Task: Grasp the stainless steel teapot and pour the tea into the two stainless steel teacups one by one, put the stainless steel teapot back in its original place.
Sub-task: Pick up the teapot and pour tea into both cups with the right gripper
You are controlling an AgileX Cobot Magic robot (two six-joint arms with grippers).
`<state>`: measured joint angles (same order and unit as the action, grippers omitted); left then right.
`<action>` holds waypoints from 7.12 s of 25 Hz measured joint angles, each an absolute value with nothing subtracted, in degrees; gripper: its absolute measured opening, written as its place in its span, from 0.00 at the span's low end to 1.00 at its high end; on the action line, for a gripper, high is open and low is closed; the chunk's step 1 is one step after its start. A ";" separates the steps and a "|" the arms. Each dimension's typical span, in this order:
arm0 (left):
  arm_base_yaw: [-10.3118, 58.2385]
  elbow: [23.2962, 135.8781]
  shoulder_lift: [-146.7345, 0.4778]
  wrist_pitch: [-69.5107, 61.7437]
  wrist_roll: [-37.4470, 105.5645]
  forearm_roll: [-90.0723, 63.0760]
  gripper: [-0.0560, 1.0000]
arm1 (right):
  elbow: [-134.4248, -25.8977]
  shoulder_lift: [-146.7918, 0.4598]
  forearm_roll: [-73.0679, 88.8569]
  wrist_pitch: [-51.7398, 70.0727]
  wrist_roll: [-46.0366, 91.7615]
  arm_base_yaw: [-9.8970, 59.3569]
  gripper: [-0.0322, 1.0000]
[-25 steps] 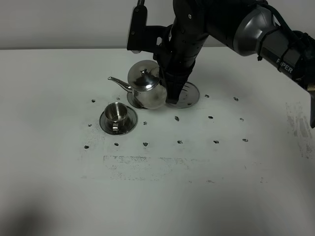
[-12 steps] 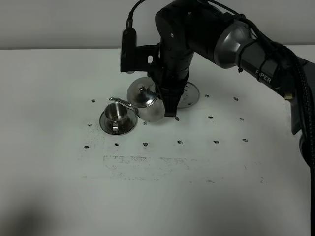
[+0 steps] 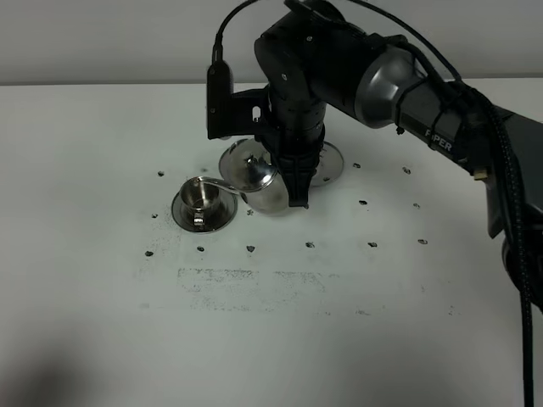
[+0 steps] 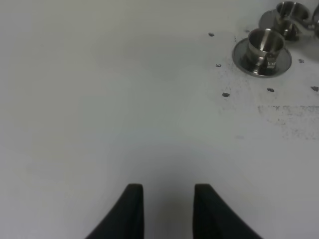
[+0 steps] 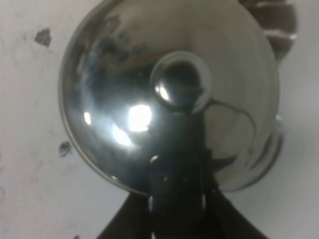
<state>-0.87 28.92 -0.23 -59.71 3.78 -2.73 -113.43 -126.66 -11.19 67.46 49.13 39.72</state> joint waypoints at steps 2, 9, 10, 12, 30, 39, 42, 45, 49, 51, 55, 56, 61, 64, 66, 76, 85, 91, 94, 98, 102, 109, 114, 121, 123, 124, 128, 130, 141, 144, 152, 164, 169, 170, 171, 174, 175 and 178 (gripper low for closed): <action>-0.87 28.92 -0.23 -59.71 3.78 -2.73 0.28 | -113.43 -127.57 -11.32 67.57 49.13 39.72 0.25; -0.87 28.92 -0.23 -59.71 3.78 -2.73 0.28 | -113.43 -128.22 -14.37 67.63 47.97 40.20 0.25; -0.87 28.92 -0.23 -59.71 3.78 -2.73 0.28 | -113.43 -128.22 -14.69 67.63 47.90 40.20 0.25; -0.87 28.92 -0.23 -59.71 3.78 -2.73 0.28 | -113.43 -128.22 -15.51 67.63 47.79 40.20 0.25; -0.87 28.92 -0.23 -59.71 3.78 -2.73 0.28 | -114.45 -128.22 -21.03 68.11 46.88 42.47 0.25; -0.87 28.92 -0.23 -59.71 3.78 -2.73 0.28 | -115.80 -128.39 -23.07 68.61 46.97 43.08 0.25; -0.87 28.92 -0.23 -59.71 3.78 -2.73 0.28 | -115.80 -128.39 -23.13 68.74 47.56 43.15 0.25; -0.87 28.92 -0.23 -59.71 3.78 -2.73 0.28 | -115.80 -128.39 -23.58 68.74 47.77 43.52 0.25; -0.87 28.92 -0.23 -59.71 3.78 -2.73 0.28 | -115.80 -128.39 -24.46 68.74 47.81 43.64 0.25; -0.87 28.92 -0.23 -59.71 3.78 -2.73 0.28 | -115.80 -128.39 -24.96 68.74 47.88 43.64 0.25; -0.87 28.92 -0.23 -59.71 3.78 -2.73 0.28 | -115.80 -128.39 -25.62 68.68 48.79 43.64 0.25; -0.87 28.92 -0.23 -59.71 3.78 -2.73 0.28 | -115.80 -128.39 -25.77 68.68 49.04 43.64 0.25; -0.87 28.92 -0.23 -59.71 3.78 -2.73 0.28 | -115.80 -128.39 -27.18 68.68 49.54 44.19 0.25; -0.87 28.92 -0.23 -59.71 3.78 -2.73 0.28 | -115.80 -128.39 -27.52 68.68 50.01 44.23 0.25; -0.87 28.92 -0.23 -59.71 3.78 -2.73 0.28 | -115.80 -128.39 -28.00 68.68 50.29 44.23 0.25; -0.87 28.92 -0.23 -59.71 3.78 -2.73 0.28 | -115.80 -128.39 -30.31 68.50 50.59 44.87 0.25; -0.87 28.92 -0.23 -59.71 3.78 -2.73 0.28 | -115.80 -128.39 -32.13 68.36 50.92 45.32 0.25; -0.87 28.92 -0.23 -59.71 3.78 -2.73 0.28 | -115.80 -128.39 -32.70 68.34 50.97 45.34 0.25; -0.87 28.92 -0.23 -59.71 3.78 -2.73 0.28 | -115.80 -128.50 -32.99 68.29 51.02 45.53 0.25; -0.87 28.92 -0.23 -59.71 3.78 -2.73 0.28 | -115.80 -128.57 -33.06 68.24 51.02 45.99 0.25; -0.87 28.92 -0.23 -59.71 3.78 -2.73 0.28 | -115.80 -128.57 -33.16 68.18 51.02 45.99 0.25; -0.87 28.92 -0.23 -59.71 3.78 -2.73 0.28 | -115.80 -128.57 -33.47 68.18 51.02 46.50 0.25; -0.87 28.92 -0.23 -59.71 3.78 -2.73 0.28 | -115.80 -128.57 -33.35 68.18 51.02 46.50 0.25; -0.87 28.92 -0.23 -59.71 3.78 -2.73 0.28 | -115.80 -128.57 -29.15 68.28 49.94 45.40 0.25; -0.87 28.92 -0.23 -59.71 3.78 -2.73 0.28 | -115.80 -128.57 -27.89 68.28 49.46 44.71 0.25; -0.87 28.92 -0.23 -59.71 3.78 -2.73 0.28 | -115.80 -128.57 -27.35 68.28 49.33 44.34 0.25; -0.87 28.92 -0.23 -59.71 3.78 -2.73 0.28 | -115.80 -128.57 -24.33 68.40 49.27 43.23 0.25; -0.87 28.92 -0.23 -59.71 3.78 -2.73 0.28 | -115.80 -128.71 -22.90 68.51 48.89 43.01 0.25; -0.87 28.92 -0.23 -59.71 3.78 -2.73 0.28 | -112.15 -120.97 -17.27 67.18 42.76 42.41 0.25; -0.87 28.92 -0.23 -59.71 3.78 -2.73 0.28 | -105.91 -116.56 -14.87 63.70 38.63 42.41 0.25; -0.87 28.92 -0.23 -59.71 3.78 -2.73 0.28 | -88.45 -109.08 -4.69 53.91 23.89 42.12 0.25; -0.87 28.92 -0.23 -59.71 3.78 -2.73 0.28 | -70.31 -106.90 -3.05 32.16 14.73 42.67 0.25; -0.87 28.92 -0.23 -59.71 3.78 -2.73 0.28 | -69.76 -106.90 -3.05 31.05 14.57 42.67 0.25; -0.87 28.92 -0.23 -59.71 3.78 -2.73 0.28 | -69.76 -107.00 -3.05 30.93 14.57 42.67 0.25; -0.87 28.92 -0.23 -59.71 3.78 -2.73 0.28 | -69.76 -107.24 -3.05 30.94 14.57 42.67 0.25; -0.87 28.92 -0.23 -59.71 3.78 -2.73 0.28 | -69.76 -108.51 -3.00 30.88 14.57 42.67 0.25; -0.87 28.92 -0.23 -59.71 3.78 -2.73 0.28 | -69.76 -108.84 -3.00 30.88 14.57 42.67 0.25; -0.87 28.92 -0.23 -59.71 3.78 -2.73 0.28 | -69.72 -109.40 -3.06 30.93 14.57 42.67 0.25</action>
<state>-0.87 28.92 -0.23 -59.71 3.78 -2.73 -69.72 -109.40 -3.06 30.93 14.57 42.67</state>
